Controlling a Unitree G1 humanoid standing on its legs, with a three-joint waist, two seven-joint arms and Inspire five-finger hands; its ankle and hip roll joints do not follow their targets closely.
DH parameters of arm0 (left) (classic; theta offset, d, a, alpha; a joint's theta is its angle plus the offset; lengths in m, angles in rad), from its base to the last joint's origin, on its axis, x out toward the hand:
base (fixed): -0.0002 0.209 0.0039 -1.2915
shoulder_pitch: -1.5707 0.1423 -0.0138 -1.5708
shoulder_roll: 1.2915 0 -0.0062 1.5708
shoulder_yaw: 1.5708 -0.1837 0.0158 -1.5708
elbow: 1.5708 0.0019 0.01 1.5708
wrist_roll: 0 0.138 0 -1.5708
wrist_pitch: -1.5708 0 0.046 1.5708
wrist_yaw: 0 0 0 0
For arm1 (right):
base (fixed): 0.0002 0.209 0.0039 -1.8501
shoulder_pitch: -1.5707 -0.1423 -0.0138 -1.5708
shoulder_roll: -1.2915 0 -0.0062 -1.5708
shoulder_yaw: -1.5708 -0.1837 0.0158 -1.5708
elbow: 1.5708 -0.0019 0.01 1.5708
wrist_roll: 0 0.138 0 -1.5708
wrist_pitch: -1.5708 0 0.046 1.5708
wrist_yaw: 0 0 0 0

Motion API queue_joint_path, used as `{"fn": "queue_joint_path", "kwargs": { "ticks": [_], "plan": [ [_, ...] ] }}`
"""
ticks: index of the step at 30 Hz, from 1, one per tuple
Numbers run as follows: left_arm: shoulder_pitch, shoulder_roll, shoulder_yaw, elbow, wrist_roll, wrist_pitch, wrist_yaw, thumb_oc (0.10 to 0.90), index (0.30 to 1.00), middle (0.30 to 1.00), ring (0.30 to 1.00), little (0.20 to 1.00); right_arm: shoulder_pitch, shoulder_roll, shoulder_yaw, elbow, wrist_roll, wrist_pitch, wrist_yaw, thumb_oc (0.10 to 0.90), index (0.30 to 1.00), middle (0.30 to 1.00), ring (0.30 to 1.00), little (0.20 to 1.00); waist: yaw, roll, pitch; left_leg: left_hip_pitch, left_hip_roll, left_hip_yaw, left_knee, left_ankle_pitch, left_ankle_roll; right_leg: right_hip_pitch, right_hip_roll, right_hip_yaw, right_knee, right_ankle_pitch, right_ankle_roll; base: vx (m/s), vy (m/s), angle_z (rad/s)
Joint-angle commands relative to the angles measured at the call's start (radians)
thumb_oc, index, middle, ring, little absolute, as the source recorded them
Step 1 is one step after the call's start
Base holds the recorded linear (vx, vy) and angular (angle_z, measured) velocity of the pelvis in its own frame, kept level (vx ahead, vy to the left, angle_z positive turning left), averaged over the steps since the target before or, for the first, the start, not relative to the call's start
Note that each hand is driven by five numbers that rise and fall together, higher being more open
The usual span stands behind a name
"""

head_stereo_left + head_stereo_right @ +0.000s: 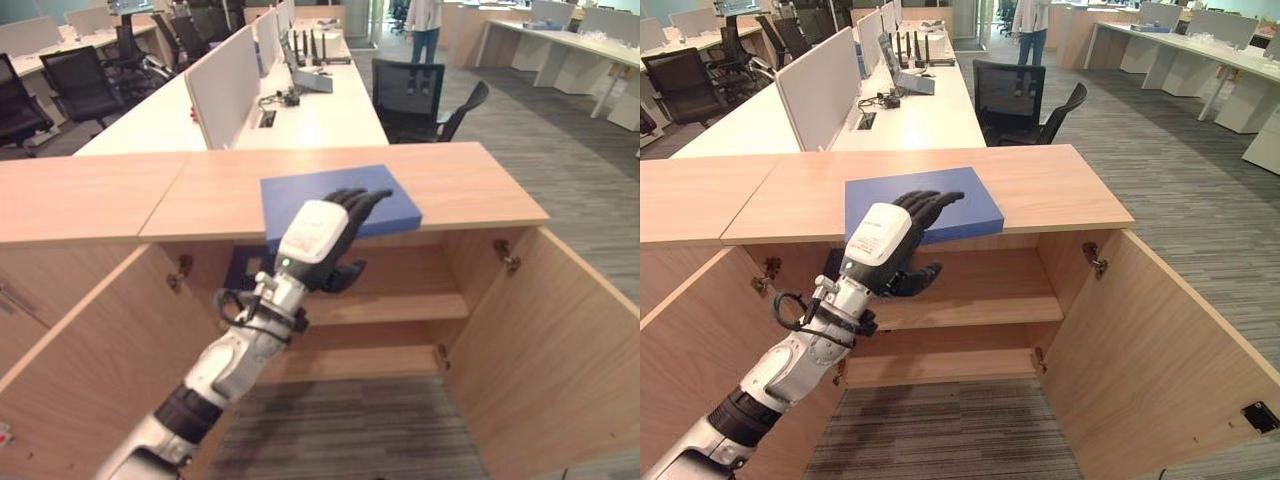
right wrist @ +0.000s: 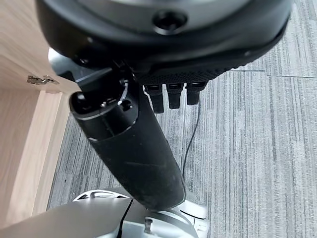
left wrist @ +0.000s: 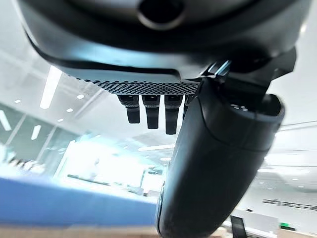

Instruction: Put the empty folder in the office cabinet

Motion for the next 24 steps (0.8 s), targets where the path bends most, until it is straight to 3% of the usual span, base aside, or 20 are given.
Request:
{"fn": "queue_joint_path", "kwargs": {
  "ticks": [1,7,24],
  "plan": [
    [-0.182,-0.01,0.027,-0.033,0.025,-0.032,0.077,0.8,0.9,0.9,0.9,0.9,-0.073,0.023,0.044,0.038,0.011,-0.023,-0.006,0.8,0.9,0.9,0.9,0.9,-0.012,-0.042,-0.036,0.008,-0.005,-0.038,-0.006,-0.076,-0.035,0.073,-0.025,0.024,0.007,-0.09,0.095,0.0,0.0,0.0],
    [-0.178,-0.002,0.035,-0.029,0.034,-0.02,0.077,0.8,0.9,0.9,0.9,0.9,-0.074,0.023,0.047,0.042,0.008,-0.021,-0.005,0.8,0.9,0.9,0.9,0.9,-0.009,-0.039,-0.037,0.009,-0.008,-0.038,-0.006,-0.076,-0.035,0.071,-0.026,0.024,0.007,-0.088,0.095,0.0,0.0,0.0],
    [-0.272,0.021,0.088,0.194,0.211,0.141,0.109,0.8,0.9,0.9,0.9,0.9,-0.069,0.012,0.049,0.055,-0.013,0.005,0.016,0.8,0.9,0.9,0.9,0.9,-0.018,-0.032,-0.046,0.015,-0.009,-0.035,-0.006,-0.077,-0.037,0.076,-0.024,0.028,0.007,-0.09,0.093,0.0,0.0,0.0]
  ]
}}
